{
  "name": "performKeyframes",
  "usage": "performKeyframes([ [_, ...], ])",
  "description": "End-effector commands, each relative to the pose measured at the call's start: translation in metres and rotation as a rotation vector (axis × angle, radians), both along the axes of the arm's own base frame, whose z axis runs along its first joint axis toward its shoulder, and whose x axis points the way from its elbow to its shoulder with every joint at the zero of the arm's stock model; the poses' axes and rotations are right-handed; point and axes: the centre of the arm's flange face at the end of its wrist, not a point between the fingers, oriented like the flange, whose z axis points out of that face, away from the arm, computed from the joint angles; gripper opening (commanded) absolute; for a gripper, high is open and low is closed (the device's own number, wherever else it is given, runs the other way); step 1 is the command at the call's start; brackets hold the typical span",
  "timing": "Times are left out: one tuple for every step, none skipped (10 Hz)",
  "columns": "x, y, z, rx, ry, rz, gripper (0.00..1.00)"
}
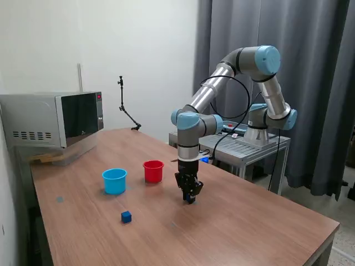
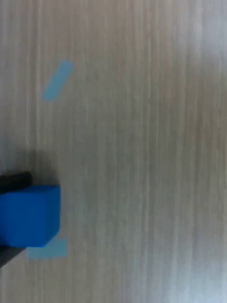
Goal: Place red objects in the red bin, and blue objects in the blue bin.
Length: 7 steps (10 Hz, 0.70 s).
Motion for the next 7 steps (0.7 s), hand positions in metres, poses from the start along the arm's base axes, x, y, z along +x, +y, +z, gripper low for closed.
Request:
performKeyframes([
  [-0.003, 0.005, 0.006, 0.068, 0.007, -0.001, 0.00],
  [-0.004, 0.006, 0.008, 0.070, 0.009, -0.001, 0.00],
  [-0.002, 0.008, 0.006, 0.070, -0.008, 0.001, 0.00],
  [0.001, 0.010, 0.010, 0.070, -0.031, -0.004, 0.00],
  [0.000, 0.021, 0.027, 0.072, -0.029, -0.021, 0.00],
  [-0.007, 0.039, 0.057, 0.072, 0.015, -0.039, 0.00],
  [-0.012, 0.050, 0.076, 0.072, 0.042, -0.052, 0.00],
])
